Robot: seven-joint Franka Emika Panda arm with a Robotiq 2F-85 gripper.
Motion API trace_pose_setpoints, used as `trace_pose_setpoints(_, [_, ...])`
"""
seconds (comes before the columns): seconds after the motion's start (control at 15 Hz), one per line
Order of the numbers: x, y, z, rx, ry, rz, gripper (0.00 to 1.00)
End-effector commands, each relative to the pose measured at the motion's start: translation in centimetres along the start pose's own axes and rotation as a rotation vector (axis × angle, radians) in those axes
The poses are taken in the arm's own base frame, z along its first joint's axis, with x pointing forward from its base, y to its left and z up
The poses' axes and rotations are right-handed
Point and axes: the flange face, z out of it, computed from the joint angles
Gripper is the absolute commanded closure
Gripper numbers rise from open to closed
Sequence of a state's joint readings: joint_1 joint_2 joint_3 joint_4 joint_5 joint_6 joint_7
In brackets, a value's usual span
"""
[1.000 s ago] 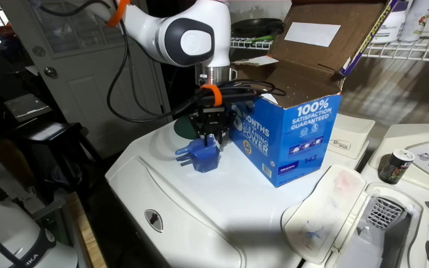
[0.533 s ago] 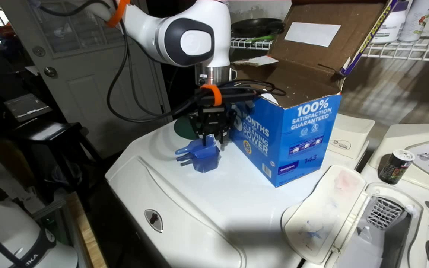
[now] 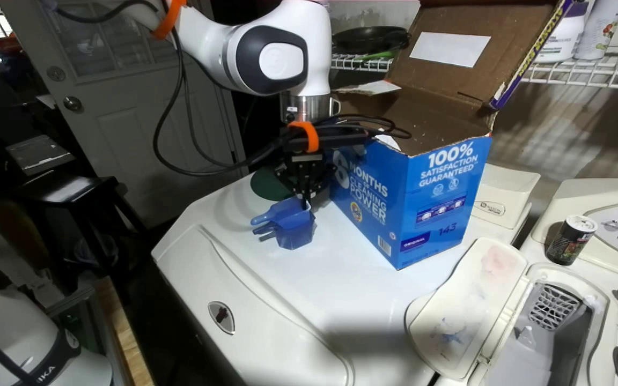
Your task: Pick up the top light blue measuring cup and turn it one hundred and eighty degrees until the handles on both measuring cups are aligned
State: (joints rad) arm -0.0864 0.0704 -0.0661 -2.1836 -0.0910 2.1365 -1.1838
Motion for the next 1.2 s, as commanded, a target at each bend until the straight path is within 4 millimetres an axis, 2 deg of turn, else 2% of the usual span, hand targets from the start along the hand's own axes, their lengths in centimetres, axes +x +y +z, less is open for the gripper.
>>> trace_pose_setpoints(0.0, [0.27, -0.96, 0.21, 0.016, -0.012, -0.037, 0.99])
trace_pose_setpoints(1.13, [0.4, -0.65, 1.05, 0.056, -0.032, -0.077, 0.99])
